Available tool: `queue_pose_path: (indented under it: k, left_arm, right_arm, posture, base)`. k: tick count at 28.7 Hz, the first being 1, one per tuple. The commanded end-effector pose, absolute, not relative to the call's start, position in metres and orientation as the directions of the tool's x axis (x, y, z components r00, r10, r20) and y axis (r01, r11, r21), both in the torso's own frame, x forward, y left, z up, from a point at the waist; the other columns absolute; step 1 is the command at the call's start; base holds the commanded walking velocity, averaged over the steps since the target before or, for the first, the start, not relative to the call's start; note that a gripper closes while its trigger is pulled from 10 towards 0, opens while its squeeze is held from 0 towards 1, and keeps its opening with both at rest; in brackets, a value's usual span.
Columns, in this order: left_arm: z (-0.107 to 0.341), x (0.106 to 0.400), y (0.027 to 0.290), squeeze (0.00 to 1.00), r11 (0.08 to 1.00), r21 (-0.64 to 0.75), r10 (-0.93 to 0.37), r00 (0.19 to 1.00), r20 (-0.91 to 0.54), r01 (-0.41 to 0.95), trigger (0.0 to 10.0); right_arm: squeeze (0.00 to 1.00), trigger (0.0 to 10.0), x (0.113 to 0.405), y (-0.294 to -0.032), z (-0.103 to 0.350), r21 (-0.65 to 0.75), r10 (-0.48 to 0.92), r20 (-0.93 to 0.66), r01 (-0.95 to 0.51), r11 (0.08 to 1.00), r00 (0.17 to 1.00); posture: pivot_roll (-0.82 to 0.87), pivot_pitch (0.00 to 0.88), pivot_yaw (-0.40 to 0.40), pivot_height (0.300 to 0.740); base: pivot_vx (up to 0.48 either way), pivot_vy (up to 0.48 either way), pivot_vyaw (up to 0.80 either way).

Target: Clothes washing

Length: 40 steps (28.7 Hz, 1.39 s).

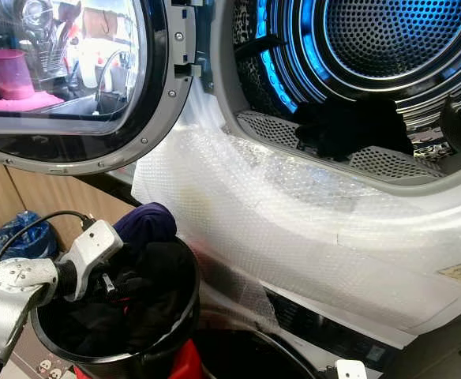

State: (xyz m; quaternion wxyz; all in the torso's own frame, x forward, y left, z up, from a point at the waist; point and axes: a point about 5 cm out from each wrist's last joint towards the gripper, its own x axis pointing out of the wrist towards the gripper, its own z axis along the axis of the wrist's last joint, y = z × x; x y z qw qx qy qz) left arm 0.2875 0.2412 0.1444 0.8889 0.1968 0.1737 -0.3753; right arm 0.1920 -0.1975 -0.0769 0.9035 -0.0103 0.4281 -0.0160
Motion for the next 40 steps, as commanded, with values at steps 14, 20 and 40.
queue_pose_path:
  k: [14,20,40]
  left_arm:
    - [0.138,0.318,0.238,0.0,0.724,0.316,-0.498,0.782,-0.375,0.613,10.0]
    - [0.131,0.318,0.236,0.0,0.722,0.279,-0.521,0.763,-0.381,0.633,10.0]
    - [0.098,0.303,0.221,0.0,0.698,0.198,-0.536,0.686,-0.492,0.688,1.0]
  right_arm:
    - [0.0,10.0,0.189,-0.224,-0.072,-0.067,-0.098,-0.753,0.072,0.995,0.65]
    - [0.0,10.0,0.186,-0.223,-0.074,-0.064,-0.102,-0.757,0.082,0.995,0.645]
    - [0.0,10.0,0.188,-0.222,-0.073,-0.051,-0.101,-0.752,0.096,0.994,0.652]
  posture:
    - [0.31,0.0,-0.111,0.74]
    - [0.3,0.0,-0.11,0.74]
    - [0.28,0.0,-0.107,0.74]
  base:
    - [0.0,0.0,0.0]
    - [0.0,0.0,0.0]
    - [0.0,0.0,0.0]
